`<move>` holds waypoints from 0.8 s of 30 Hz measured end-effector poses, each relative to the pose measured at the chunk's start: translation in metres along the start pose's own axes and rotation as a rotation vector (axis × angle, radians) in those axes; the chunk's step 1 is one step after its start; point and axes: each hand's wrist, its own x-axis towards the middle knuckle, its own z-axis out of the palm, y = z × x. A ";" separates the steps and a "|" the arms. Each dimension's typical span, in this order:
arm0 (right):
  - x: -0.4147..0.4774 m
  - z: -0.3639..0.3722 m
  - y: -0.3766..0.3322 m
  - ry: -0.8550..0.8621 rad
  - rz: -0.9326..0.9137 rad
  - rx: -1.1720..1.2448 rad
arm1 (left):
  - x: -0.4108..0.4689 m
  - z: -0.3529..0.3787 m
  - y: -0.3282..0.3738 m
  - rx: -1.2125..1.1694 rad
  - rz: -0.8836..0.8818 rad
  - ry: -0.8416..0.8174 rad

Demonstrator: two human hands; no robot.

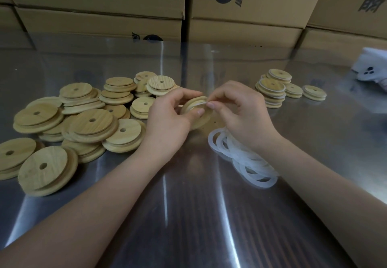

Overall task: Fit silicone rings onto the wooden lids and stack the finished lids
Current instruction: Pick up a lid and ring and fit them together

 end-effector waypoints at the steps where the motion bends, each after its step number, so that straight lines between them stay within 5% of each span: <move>1: 0.000 0.000 0.000 0.008 0.003 -0.001 | 0.000 0.000 0.000 0.008 0.012 0.008; 24: 0.004 -0.004 0.001 -0.119 0.236 0.175 | 0.000 -0.001 -0.005 0.035 0.039 0.011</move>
